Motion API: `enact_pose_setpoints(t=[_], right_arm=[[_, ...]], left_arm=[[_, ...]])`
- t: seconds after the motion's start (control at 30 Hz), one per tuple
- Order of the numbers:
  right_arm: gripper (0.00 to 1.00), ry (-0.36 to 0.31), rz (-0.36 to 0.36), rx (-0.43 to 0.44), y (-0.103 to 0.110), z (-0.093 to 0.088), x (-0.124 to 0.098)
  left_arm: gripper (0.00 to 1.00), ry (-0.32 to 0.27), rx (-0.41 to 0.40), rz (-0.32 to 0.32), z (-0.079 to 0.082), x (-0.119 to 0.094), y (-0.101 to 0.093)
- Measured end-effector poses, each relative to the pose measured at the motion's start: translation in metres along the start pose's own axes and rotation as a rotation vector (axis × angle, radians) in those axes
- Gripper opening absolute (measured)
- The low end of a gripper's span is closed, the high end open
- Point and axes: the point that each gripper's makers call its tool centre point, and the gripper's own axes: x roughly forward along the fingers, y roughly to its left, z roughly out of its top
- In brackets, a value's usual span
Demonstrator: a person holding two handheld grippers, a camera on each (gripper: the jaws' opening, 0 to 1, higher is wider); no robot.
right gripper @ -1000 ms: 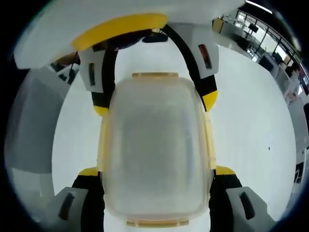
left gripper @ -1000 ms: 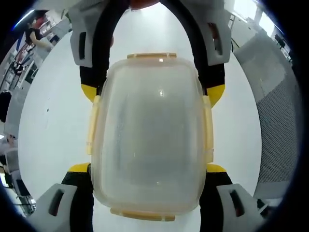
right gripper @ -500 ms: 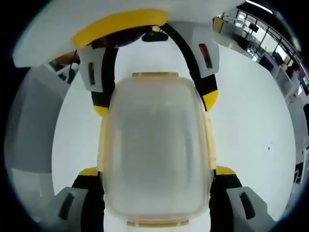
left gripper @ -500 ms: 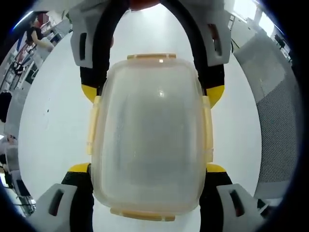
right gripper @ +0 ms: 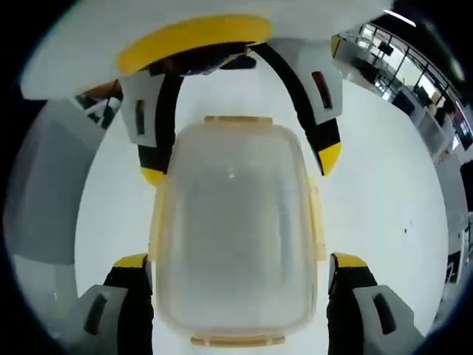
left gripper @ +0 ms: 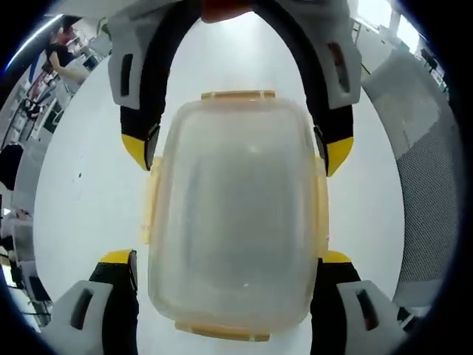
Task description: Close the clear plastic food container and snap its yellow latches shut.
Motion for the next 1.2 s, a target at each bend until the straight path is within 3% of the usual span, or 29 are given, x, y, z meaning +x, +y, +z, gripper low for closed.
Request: enact_pose_setpoints(t=[0.13,0.33,0.83,1.2], right_arm=[[1.00,0.005,0.005,0.006,0.002,-0.001,-0.001],[0.99,-0.057,-0.022,0.013,0.004,0.003,-0.004],[0.96,-0.166,-0.102,0.105,0.004,0.004,-0.010],[0.96,-0.230,-0.150,0.190,0.001,0.003,-0.016]], left_arm=[[0.99,0.009,0.015,-0.015,-0.003,0.001,-0.004],[0.99,-0.013,0.000,0.015,-0.004,0.000,-0.004],[0.98,-0.062,-0.080,0.063,-0.009,-0.006,0.000],[0.98,-0.133,-0.171,0.109,-0.006,-0.013,0.004]])
